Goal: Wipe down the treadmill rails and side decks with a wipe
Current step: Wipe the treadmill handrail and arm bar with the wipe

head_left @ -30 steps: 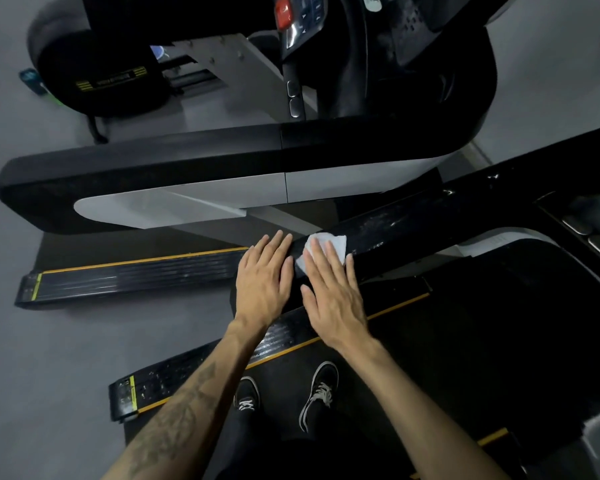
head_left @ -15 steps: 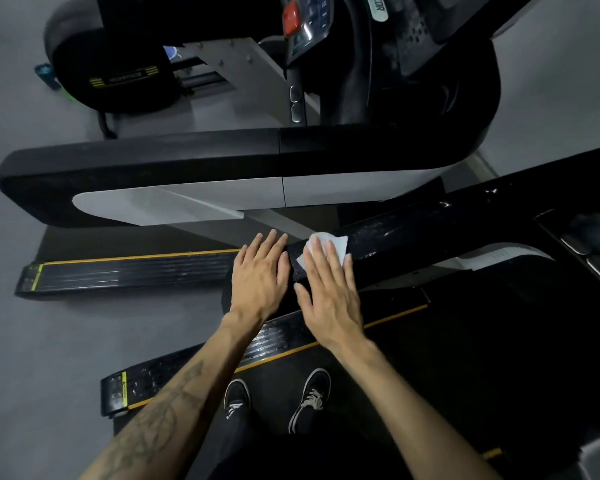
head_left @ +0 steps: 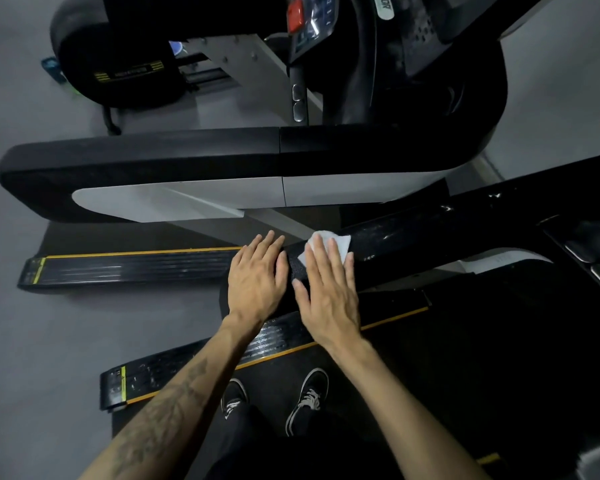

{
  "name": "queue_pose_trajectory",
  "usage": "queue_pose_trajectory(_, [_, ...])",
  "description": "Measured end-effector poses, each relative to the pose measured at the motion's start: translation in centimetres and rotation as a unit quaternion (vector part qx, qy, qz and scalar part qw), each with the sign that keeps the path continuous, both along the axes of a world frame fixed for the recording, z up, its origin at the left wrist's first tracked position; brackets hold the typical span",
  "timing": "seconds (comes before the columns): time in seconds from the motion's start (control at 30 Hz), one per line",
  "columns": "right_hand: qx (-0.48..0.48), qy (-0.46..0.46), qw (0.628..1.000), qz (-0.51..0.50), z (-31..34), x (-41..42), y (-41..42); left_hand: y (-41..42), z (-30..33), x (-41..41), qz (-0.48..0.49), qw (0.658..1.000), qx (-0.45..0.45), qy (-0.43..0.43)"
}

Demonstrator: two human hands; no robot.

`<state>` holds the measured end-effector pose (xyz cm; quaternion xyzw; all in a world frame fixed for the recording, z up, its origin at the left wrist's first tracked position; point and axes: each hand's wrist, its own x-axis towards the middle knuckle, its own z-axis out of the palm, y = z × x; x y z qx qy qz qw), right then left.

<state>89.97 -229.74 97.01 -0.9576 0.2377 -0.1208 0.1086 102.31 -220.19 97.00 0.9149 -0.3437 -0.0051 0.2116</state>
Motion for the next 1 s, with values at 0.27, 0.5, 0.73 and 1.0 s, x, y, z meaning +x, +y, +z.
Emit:
queue_pose_trajectory(0.27, [-0.068,0.005,0.995,0.066,-0.2,-3.4,-4.1,0.0,-0.2,0.2,0.008,1.000,0.003,-0.003])
queue_pose_trajectory(0.5, [0.003,0.031,0.999,-0.043,1.7,2.8,-1.2,0.1,-0.3,0.1,0.007,1.000,0.000,-0.005])
queue_pose_trajectory(0.73, [-0.037,0.012,0.994,0.103,1.2,-1.6,-3.8,0.2,-0.2,0.3,-0.003,1.000,0.003,-0.001])
queue_pose_trajectory(1.0, [0.006,0.072,0.997,-0.016,3.2,4.3,-4.6,0.0,-0.3,0.3,0.001,1.000,0.005,-0.010])
